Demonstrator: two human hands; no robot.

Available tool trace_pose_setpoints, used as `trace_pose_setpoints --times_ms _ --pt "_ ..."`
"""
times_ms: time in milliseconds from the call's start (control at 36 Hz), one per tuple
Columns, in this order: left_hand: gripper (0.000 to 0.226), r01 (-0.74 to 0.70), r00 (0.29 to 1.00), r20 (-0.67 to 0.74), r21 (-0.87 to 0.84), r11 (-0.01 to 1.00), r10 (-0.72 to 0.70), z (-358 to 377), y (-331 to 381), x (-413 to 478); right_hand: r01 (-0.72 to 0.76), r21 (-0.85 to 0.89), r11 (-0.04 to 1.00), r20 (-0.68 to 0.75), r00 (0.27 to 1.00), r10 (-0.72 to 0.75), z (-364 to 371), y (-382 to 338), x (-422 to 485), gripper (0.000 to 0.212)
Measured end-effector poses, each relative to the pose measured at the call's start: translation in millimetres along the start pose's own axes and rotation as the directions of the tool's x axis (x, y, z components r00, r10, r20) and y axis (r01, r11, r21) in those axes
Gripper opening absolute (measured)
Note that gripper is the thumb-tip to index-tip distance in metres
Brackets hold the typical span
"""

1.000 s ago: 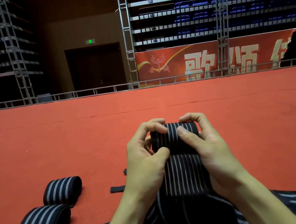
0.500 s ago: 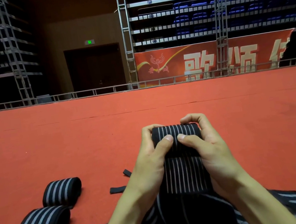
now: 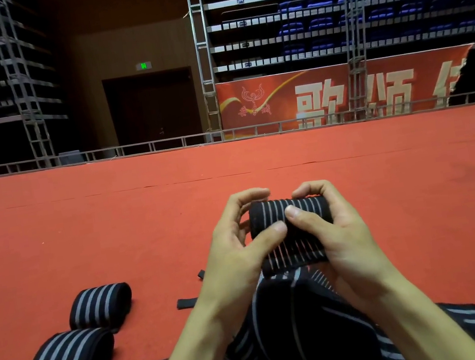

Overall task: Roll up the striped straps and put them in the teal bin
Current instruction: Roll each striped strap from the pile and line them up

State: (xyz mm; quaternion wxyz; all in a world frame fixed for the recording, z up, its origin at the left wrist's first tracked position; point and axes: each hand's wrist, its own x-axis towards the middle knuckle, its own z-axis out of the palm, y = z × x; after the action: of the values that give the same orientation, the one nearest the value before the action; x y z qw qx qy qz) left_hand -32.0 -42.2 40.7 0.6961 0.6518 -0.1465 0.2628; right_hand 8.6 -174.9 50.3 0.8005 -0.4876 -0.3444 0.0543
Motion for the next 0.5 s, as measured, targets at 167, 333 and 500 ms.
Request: trace_pose_setpoints --times_ms 167,333,500 --pt "0.028 0.167 0.982 -0.05 -0.195 0.967 -0.18 7 7 0 0.013 -0.061 0.998 -0.007 1.0 -0.014 -2 3 2 0.03" --pt "0.033 0.074 0.997 -0.024 -0.148 0.986 -0.079 -2 7 1 0.002 -0.039 0.999 -0.001 1.0 -0.002 -2 2 2 0.025" --pt "0.023 0.17 0.985 0.028 -0.121 0.978 -0.168 -1 10 -2 0.02 -0.052 0.998 -0.05 0.998 -0.023 -6 2 1 0.023"
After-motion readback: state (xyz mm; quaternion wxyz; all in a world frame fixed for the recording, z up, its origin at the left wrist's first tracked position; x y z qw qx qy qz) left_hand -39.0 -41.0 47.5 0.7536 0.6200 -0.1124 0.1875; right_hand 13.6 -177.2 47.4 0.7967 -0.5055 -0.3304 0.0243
